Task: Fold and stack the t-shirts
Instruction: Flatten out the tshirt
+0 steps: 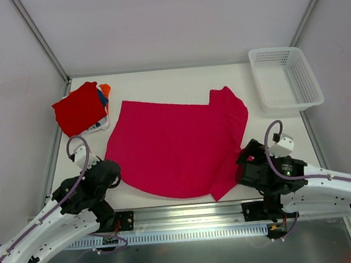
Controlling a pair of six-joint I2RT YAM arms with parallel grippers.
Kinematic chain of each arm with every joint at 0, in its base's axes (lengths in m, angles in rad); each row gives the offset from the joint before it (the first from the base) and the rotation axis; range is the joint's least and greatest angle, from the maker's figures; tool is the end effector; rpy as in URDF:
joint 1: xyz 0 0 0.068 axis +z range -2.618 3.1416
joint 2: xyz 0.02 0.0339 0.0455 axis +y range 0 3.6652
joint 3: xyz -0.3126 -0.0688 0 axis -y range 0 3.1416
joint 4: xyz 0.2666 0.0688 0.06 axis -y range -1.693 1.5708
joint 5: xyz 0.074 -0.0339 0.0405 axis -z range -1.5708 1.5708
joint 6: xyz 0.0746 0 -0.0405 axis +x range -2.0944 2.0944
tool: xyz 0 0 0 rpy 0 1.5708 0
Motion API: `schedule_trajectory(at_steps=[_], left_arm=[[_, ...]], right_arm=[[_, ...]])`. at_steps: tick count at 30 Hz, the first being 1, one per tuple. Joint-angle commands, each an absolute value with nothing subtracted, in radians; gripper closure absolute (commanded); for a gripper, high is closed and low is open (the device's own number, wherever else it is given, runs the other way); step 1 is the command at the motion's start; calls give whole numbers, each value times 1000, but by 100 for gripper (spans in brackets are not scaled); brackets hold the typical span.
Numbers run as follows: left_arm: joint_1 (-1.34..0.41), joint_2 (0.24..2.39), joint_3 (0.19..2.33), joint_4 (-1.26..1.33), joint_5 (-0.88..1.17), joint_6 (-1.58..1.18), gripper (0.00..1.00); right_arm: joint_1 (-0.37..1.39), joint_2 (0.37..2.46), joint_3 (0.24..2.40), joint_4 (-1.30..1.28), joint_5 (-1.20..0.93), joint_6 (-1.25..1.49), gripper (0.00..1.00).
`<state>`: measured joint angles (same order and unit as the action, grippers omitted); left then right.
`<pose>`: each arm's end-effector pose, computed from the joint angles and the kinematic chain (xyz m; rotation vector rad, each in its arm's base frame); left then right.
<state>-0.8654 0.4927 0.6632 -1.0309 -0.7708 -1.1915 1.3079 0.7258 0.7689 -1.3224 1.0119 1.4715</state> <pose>0.0916 -0.0274 0.2691 -0.6623 2.0504 -0.2308 0.0825 0.0633 0.2836 0.3415 2.0770 0.0936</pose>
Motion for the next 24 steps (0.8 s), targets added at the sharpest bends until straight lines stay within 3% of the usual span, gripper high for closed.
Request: schedule_trajectory(at_steps=[1,2,4,6,11,18,24], left_arm=[[-873,503,699,-1065,-825,-1183,96],[-873,500,699,-1068,-825,-1181,87],[-873,491,703,-1068,-830,-1180,48],[-873,473,706,-1068,-830,-1175,1],[-873,453,722,-1066,-807,-1167,1],[-873,433,698,-1066,-759,-1172,1],[-873,376,686,-1066,-750,-1144,1]], right_arm=[[1299,715,807,-1655,1042,1442,1],[1299,716,811,-1657,1042,1439,1],[1299,732,830,-1657,1039,1410,0],[1299,745,868,-1655,1034,1390,1],[1307,842,921,-1489,930,1255,0],[1396,956,683,-1083,744,1274,1],[1473,991,516,-848,647,1387,18]])
